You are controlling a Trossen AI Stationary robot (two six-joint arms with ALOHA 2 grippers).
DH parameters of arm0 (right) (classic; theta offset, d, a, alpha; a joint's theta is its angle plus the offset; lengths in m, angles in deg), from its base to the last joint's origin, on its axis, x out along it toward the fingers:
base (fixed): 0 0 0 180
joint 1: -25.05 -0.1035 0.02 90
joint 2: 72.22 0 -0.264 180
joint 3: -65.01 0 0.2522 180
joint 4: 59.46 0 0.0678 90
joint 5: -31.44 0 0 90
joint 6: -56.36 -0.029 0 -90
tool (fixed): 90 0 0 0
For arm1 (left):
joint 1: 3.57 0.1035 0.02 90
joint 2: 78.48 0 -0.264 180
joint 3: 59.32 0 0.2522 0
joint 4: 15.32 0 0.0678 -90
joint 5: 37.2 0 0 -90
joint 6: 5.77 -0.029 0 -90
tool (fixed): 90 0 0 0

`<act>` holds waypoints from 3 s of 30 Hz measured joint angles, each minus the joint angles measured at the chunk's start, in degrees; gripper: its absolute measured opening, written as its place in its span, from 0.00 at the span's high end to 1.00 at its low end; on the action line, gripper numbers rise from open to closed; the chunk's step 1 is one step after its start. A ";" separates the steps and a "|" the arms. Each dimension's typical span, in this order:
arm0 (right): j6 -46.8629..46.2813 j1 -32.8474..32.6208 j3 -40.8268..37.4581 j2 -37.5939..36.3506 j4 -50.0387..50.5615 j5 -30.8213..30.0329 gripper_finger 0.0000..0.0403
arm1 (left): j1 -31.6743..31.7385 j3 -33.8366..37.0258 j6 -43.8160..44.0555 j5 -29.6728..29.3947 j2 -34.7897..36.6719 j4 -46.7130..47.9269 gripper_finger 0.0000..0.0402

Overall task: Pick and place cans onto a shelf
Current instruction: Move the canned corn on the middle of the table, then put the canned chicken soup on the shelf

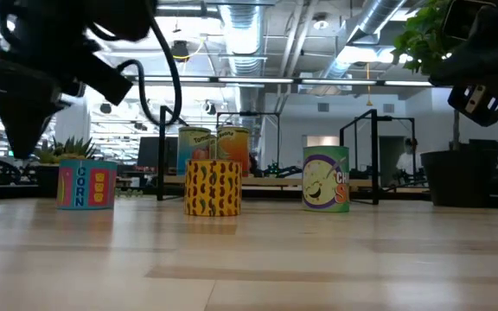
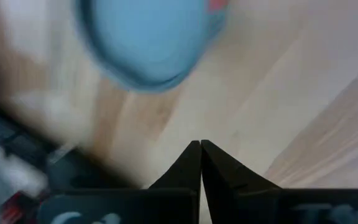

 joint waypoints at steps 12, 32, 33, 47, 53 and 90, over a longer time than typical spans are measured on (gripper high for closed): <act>-1.34 -0.02 0.00 0.00 0.38 0.25 0.97 | 3.36 16.44 2.35 -3.82 9.02 -14.37 1.00; -1.32 0.09 0.00 0.00 0.04 -0.18 0.97 | 5.40 6.56 -3.46 -9.46 8.65 -38.22 1.00; -1.32 -0.07 0.00 0.00 -0.38 -0.16 0.97 | 4.32 5.55 -4.17 -8.17 8.65 -38.18 1.00; 16.95 -4.67 25.90 18.68 21.00 -23.36 0.98 | -6.40 3.37 4.00 -11.40 8.65 -29.36 1.00; 7.78 5.45 40.09 32.28 48.97 -19.70 0.97 | -6.99 3.37 4.16 -12.00 8.65 -29.00 1.00; 45.58 33.42 55.87 40.44 52.66 29.69 0.56 | -6.97 3.39 6.80 -16.56 8.65 -30.01 1.00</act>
